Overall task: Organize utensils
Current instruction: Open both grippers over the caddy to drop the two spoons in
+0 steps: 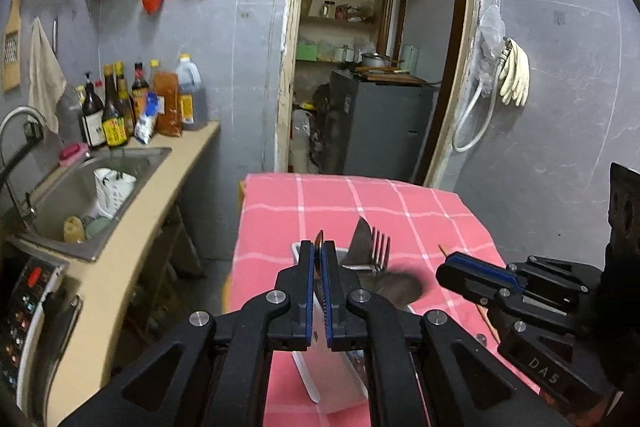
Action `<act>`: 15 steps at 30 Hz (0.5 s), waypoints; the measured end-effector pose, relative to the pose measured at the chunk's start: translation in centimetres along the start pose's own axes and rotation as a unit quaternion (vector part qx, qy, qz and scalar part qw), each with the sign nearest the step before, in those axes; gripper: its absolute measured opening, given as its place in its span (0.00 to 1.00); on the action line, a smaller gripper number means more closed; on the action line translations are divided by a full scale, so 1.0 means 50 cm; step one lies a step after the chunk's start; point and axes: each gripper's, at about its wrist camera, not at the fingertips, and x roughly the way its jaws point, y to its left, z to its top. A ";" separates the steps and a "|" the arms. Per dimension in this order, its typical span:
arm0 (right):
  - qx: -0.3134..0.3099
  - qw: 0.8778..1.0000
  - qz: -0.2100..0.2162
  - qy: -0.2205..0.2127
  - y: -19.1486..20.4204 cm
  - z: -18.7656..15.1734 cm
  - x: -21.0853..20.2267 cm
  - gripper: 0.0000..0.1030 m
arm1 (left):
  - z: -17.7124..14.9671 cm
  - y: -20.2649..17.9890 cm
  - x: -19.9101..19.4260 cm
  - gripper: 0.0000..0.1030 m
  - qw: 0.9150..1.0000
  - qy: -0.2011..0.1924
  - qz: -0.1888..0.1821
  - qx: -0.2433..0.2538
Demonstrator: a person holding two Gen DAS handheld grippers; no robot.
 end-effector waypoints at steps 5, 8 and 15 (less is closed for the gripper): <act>0.024 1.000 0.002 -0.005 -0.016 0.001 -0.012 0.17 | -0.005 0.015 0.002 0.05 0.999 0.016 -0.022 -0.021; 0.048 0.999 -0.011 -0.015 -0.041 -0.008 -0.037 0.35 | -0.005 0.011 -0.001 0.10 0.999 0.019 -0.029 -0.022; 0.110 0.992 -0.062 0.003 -0.132 -0.073 -0.098 0.62 | -0.001 -0.019 -0.033 0.63 0.998 -0.015 -0.050 -0.029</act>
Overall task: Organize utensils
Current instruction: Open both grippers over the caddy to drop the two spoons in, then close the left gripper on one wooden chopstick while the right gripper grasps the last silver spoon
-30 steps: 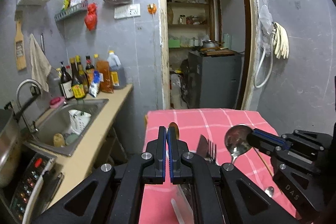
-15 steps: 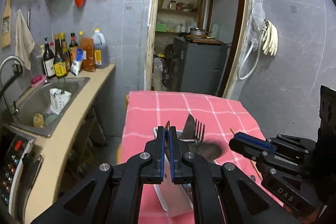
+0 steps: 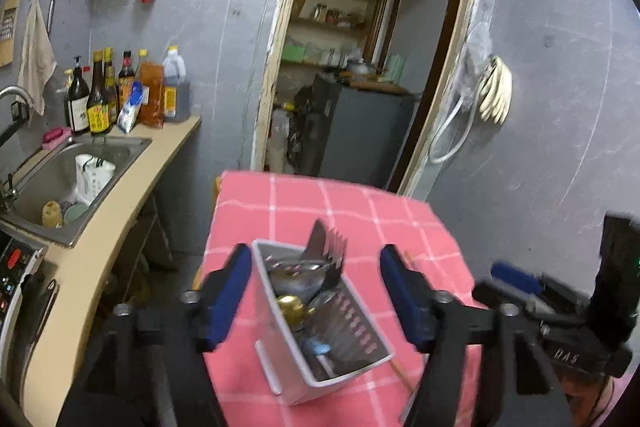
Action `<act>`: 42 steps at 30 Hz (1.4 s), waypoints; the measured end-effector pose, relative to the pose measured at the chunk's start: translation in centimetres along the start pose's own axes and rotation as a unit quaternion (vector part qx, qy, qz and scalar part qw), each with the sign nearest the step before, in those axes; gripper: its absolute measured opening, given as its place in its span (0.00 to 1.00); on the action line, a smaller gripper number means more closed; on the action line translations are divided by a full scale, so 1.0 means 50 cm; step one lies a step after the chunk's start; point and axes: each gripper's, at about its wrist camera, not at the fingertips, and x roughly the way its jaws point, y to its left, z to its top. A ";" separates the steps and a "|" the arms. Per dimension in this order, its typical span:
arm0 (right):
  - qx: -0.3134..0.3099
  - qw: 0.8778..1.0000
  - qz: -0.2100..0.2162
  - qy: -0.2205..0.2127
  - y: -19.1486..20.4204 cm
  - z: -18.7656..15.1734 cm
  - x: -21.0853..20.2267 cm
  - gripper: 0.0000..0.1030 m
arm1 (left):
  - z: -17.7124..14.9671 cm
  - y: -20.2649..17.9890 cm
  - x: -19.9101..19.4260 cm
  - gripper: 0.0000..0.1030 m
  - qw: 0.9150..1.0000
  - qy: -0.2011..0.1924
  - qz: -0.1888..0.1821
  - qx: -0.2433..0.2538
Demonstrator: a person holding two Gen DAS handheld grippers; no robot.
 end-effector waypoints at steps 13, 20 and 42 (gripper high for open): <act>0.157 0.981 -0.034 0.112 -0.181 -0.176 0.011 0.64 | 0.000 -0.149 0.037 0.74 0.997 0.032 -0.058 0.043; 0.175 0.977 -0.044 0.116 -0.222 -0.208 0.011 0.64 | 0.000 -0.247 0.091 0.74 0.992 0.056 -0.087 0.067; 0.149 0.977 -0.034 0.150 -0.357 -0.196 0.063 0.64 | -0.106 -0.312 0.322 0.74 0.982 0.185 -0.002 0.021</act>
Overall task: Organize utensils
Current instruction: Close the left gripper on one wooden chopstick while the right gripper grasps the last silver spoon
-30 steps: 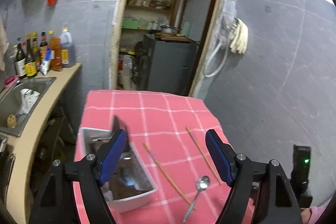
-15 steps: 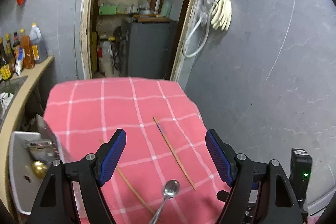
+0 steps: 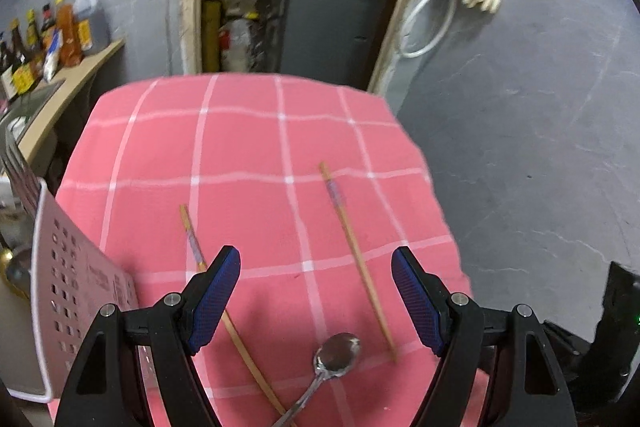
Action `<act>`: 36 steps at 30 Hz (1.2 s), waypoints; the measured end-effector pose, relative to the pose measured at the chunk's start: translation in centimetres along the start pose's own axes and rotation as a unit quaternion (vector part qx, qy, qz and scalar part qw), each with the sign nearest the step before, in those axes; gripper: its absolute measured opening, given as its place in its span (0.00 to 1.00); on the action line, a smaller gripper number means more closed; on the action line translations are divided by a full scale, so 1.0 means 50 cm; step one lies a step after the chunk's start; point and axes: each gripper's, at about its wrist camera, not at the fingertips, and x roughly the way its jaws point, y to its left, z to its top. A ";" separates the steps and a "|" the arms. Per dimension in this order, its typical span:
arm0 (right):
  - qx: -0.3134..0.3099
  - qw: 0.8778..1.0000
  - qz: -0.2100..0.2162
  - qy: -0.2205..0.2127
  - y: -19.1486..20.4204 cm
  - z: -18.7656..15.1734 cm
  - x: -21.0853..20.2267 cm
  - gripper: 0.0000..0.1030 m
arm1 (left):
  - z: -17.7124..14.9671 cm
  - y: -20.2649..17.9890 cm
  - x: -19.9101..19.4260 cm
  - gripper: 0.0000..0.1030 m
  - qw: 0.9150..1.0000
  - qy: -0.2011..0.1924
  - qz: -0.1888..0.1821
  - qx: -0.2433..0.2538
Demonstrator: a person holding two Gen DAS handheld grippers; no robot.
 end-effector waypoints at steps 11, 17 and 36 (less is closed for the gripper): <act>-0.036 0.999 0.029 0.013 -0.001 0.048 0.049 0.64 | 0.001 0.038 0.071 0.74 0.996 0.035 0.064 -0.052; -0.052 0.996 0.068 0.031 0.028 0.036 0.068 0.42 | 0.001 0.063 0.109 0.74 0.991 0.068 0.085 -0.073; -0.081 0.983 0.139 0.086 0.096 0.015 0.145 0.25 | -0.014 0.118 0.169 0.59 0.980 0.126 0.103 -0.115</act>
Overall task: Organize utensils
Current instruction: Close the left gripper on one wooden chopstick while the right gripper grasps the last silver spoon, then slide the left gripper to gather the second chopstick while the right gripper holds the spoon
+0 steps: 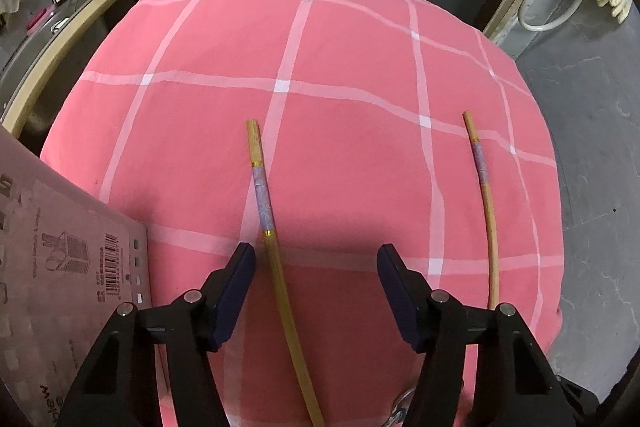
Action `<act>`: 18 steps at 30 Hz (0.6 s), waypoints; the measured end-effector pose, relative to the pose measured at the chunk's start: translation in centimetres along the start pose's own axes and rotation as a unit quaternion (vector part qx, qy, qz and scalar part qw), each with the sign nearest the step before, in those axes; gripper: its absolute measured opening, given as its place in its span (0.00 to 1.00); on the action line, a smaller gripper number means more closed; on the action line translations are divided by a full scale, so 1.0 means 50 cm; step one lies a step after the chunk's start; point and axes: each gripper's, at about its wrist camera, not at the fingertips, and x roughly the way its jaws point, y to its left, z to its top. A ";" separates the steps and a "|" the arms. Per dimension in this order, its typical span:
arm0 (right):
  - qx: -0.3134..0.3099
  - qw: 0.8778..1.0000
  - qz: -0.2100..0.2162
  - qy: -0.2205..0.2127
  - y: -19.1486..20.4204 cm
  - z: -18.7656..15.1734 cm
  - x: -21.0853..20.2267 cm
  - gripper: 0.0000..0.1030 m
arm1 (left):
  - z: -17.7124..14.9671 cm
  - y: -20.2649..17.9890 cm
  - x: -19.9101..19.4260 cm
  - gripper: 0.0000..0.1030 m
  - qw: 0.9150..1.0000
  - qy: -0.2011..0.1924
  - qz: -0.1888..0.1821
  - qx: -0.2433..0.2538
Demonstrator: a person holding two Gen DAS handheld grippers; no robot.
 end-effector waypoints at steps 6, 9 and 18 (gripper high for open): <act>0.006 1.000 0.001 0.020 -0.004 -0.001 0.033 0.25 | 0.007 0.007 0.000 0.48 1.000 0.001 0.009 0.000; 0.011 1.000 0.003 0.021 -0.002 0.000 0.039 0.25 | 0.007 0.019 -0.002 0.40 1.000 0.002 0.013 -0.006; 0.040 0.999 0.011 0.013 -0.013 -0.003 0.044 0.02 | 0.009 0.026 -0.001 0.08 1.000 0.011 0.025 -0.013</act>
